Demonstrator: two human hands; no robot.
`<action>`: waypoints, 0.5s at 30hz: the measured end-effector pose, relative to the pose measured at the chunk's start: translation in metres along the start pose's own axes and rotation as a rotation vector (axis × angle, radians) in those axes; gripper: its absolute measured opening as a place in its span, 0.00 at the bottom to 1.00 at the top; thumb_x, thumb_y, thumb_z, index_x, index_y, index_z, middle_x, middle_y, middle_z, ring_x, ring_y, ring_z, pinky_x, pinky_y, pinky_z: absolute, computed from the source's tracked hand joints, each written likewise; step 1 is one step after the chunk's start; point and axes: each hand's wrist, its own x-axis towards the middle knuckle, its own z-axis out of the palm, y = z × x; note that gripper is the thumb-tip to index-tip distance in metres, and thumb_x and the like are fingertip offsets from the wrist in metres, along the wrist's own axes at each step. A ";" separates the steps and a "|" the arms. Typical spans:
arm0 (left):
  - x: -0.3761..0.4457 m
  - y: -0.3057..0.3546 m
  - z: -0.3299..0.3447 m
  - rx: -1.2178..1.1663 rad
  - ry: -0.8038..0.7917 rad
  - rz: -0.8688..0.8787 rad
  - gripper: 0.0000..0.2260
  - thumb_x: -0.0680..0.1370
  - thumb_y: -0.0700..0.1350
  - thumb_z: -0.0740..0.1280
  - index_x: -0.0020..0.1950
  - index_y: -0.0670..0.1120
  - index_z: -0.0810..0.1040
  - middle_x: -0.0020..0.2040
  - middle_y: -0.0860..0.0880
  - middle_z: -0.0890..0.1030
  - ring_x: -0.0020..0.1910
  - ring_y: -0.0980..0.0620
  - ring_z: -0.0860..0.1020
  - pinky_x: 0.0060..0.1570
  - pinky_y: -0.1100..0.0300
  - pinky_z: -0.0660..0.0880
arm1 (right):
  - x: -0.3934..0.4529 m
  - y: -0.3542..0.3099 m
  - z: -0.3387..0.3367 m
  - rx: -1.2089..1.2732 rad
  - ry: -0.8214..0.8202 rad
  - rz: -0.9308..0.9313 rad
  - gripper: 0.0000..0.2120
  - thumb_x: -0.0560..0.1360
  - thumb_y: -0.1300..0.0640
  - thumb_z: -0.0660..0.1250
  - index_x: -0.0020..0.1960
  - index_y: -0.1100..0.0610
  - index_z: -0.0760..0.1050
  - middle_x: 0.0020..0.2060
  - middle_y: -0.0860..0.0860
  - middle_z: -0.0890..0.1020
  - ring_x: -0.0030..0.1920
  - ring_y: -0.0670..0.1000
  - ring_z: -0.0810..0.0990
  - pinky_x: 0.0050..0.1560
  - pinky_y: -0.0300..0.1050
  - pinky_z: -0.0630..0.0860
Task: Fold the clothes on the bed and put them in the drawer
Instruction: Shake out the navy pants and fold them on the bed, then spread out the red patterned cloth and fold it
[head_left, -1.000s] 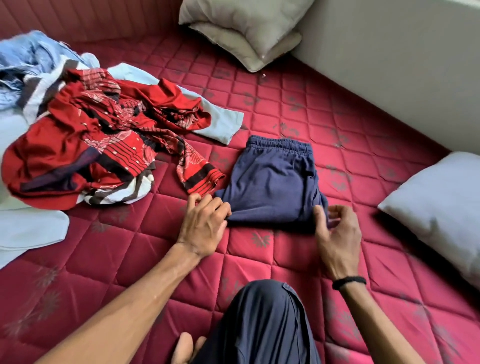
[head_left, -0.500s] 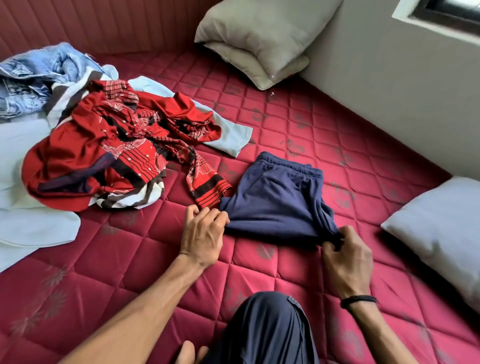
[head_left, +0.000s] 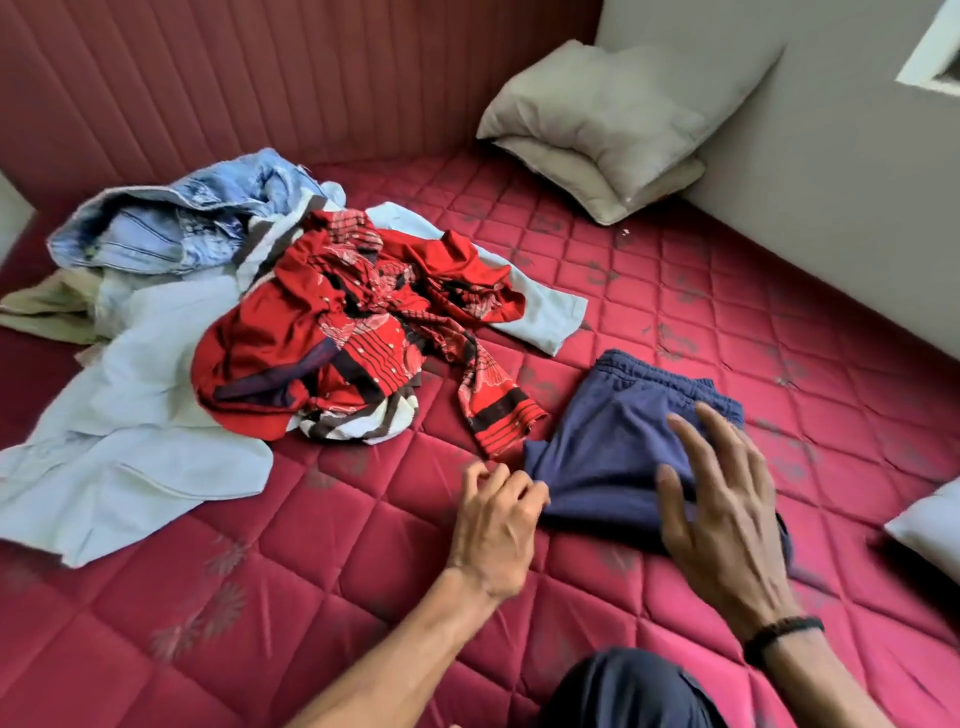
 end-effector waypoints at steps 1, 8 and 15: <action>0.001 -0.003 -0.001 -0.015 -0.008 -0.034 0.09 0.72 0.43 0.69 0.49 0.55 0.78 0.44 0.55 0.79 0.48 0.50 0.76 0.58 0.49 0.67 | 0.006 0.009 0.014 -0.101 -0.156 0.031 0.28 0.81 0.44 0.59 0.79 0.48 0.65 0.79 0.56 0.65 0.77 0.62 0.64 0.76 0.61 0.61; 0.011 -0.034 -0.012 -0.088 -0.119 -0.056 0.07 0.76 0.47 0.65 0.52 0.56 0.75 0.50 0.54 0.77 0.54 0.50 0.75 0.56 0.49 0.72 | 0.021 0.075 0.067 -0.429 -0.691 0.207 0.42 0.67 0.21 0.26 0.80 0.30 0.40 0.83 0.51 0.40 0.80 0.66 0.49 0.76 0.62 0.59; -0.072 -0.140 -0.059 0.087 -0.034 -0.198 0.11 0.80 0.58 0.60 0.60 0.59 0.74 0.58 0.55 0.75 0.57 0.51 0.74 0.58 0.51 0.72 | 0.003 0.029 0.060 -0.445 -0.521 0.231 0.40 0.76 0.26 0.35 0.82 0.43 0.56 0.82 0.58 0.53 0.78 0.66 0.57 0.73 0.73 0.61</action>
